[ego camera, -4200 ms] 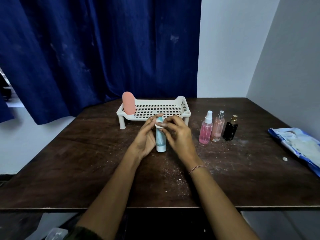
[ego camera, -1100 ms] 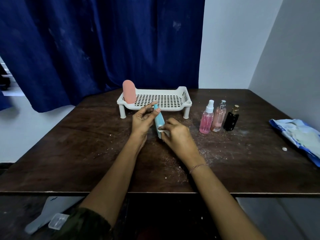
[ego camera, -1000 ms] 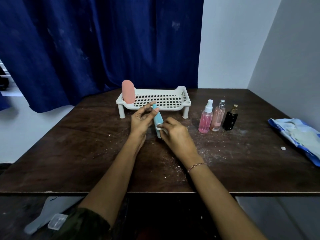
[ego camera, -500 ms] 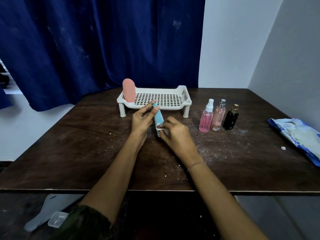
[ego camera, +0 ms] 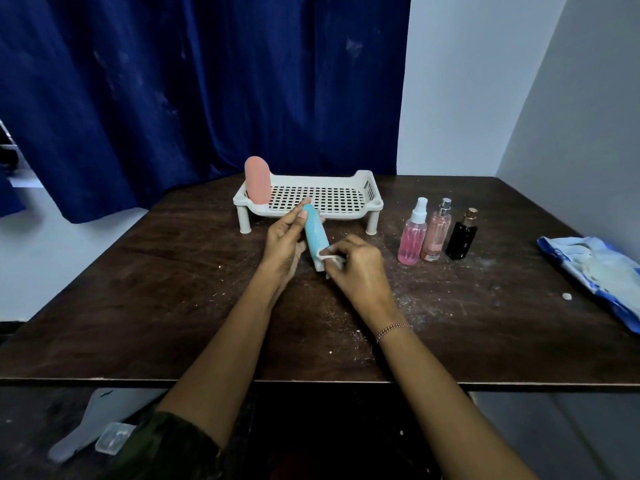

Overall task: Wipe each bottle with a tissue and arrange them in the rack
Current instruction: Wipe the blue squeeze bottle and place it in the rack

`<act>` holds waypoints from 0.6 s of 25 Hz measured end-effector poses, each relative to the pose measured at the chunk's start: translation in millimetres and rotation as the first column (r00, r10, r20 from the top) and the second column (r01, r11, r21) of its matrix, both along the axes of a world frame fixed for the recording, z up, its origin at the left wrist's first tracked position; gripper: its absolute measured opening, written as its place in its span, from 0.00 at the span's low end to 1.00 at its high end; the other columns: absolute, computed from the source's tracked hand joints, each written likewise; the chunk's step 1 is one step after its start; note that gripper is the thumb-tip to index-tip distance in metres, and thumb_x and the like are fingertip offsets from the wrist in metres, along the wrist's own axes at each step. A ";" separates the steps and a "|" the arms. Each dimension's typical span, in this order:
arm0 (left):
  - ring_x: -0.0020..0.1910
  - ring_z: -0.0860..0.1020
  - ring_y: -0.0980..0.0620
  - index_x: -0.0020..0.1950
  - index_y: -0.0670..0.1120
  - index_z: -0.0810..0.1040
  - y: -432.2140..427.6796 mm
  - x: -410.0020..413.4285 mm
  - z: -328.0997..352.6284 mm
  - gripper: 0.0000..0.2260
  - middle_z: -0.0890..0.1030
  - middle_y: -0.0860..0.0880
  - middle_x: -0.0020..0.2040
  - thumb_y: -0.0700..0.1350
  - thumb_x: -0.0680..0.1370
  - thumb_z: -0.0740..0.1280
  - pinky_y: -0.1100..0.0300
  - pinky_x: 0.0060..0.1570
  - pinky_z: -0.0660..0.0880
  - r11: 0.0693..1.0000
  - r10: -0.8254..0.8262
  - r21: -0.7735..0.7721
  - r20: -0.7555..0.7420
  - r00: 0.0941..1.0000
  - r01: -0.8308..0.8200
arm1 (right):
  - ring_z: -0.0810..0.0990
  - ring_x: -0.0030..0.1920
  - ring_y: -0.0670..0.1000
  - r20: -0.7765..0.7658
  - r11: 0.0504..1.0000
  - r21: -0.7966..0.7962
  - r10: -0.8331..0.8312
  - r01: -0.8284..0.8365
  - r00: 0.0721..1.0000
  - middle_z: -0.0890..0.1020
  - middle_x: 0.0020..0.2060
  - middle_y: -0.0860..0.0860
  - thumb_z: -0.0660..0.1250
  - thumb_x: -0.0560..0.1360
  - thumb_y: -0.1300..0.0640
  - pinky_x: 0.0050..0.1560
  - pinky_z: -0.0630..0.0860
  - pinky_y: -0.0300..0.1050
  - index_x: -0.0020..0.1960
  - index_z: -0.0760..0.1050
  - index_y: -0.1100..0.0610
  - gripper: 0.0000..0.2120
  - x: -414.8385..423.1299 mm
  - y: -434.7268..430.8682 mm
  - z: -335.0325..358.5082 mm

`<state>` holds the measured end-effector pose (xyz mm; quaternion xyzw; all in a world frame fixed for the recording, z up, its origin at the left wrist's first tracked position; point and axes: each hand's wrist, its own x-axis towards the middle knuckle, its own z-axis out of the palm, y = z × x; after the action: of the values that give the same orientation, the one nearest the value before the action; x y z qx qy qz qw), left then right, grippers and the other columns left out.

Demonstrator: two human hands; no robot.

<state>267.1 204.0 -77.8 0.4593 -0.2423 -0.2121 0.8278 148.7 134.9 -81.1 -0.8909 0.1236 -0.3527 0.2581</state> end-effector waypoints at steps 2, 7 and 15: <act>0.55 0.78 0.47 0.69 0.39 0.67 -1.1 0.6 -0.6 0.16 0.74 0.43 0.65 0.39 0.81 0.55 0.57 0.54 0.76 0.999 -0.025 -0.039 -0.011 1.000 0.025 | 0.79 0.40 0.50 -0.017 0.999 -0.022 0.041 -0.042 0.999 0.80 0.43 0.52 0.71 0.69 0.64 0.47 0.78 0.44 0.47 0.82 0.60 0.07 1.4 1.3 -1.3; 0.55 0.77 0.46 0.65 0.42 0.70 -1.3 5.6 -2.0 0.14 0.72 0.38 0.65 0.40 0.82 0.51 0.53 0.60 0.72 0.994 -0.068 -0.093 -0.036 0.997 0.064 | 0.80 0.40 0.50 0.022 0.998 0.049 -0.029 0.028 0.999 0.80 0.44 0.52 0.70 0.69 0.66 0.47 0.79 0.47 0.47 0.82 0.62 0.07 4.5 -4.2 -5.1; 0.52 0.77 0.47 0.64 0.41 0.70 0.1 2.2 -1.2 0.14 0.74 0.40 0.59 0.41 0.83 0.50 0.58 0.51 0.76 0.988 -0.100 -0.122 -0.026 0.995 0.096 | 0.79 0.41 0.50 0.040 0.999 -0.021 0.041 -0.040 0.998 0.79 0.44 0.53 0.69 0.70 0.66 0.47 0.77 0.42 0.48 0.81 0.62 0.07 4.9 -1.0 -4.8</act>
<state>269.3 204.1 -79.0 0.3924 -0.2635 -0.2447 0.8465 153.6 134.0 -85.9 -0.8885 0.0967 -0.3663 0.2589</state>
